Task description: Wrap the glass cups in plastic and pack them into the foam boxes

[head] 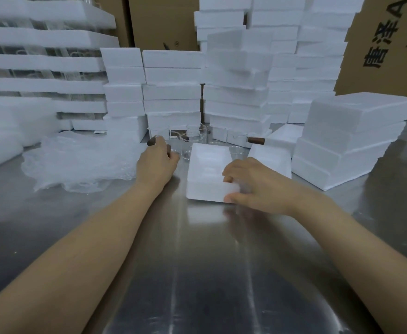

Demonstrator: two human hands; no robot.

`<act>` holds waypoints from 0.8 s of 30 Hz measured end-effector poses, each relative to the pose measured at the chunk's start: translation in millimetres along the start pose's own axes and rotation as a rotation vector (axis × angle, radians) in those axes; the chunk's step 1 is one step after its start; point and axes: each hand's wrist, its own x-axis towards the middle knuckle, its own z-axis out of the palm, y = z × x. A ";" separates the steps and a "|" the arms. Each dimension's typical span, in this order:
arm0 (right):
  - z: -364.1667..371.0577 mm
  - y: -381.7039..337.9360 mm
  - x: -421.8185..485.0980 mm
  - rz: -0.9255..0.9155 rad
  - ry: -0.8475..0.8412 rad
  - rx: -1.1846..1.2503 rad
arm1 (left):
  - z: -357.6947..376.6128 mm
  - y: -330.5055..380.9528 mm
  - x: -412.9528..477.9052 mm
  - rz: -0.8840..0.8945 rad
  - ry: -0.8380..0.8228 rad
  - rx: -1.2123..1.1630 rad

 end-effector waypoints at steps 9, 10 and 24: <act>-2.1 4.2 -2.6 0.058 0.085 0.037 | 0.5 -3.6 -1.8 -0.100 -0.002 0.068; -2.3 4.6 -2.0 0.056 0.094 0.024 | 1.0 -3.8 -1.2 -0.082 -0.012 0.083; 17.2 -63.8 7.0 0.248 0.295 0.779 | -32.8 28.7 -64.5 0.073 0.258 -0.526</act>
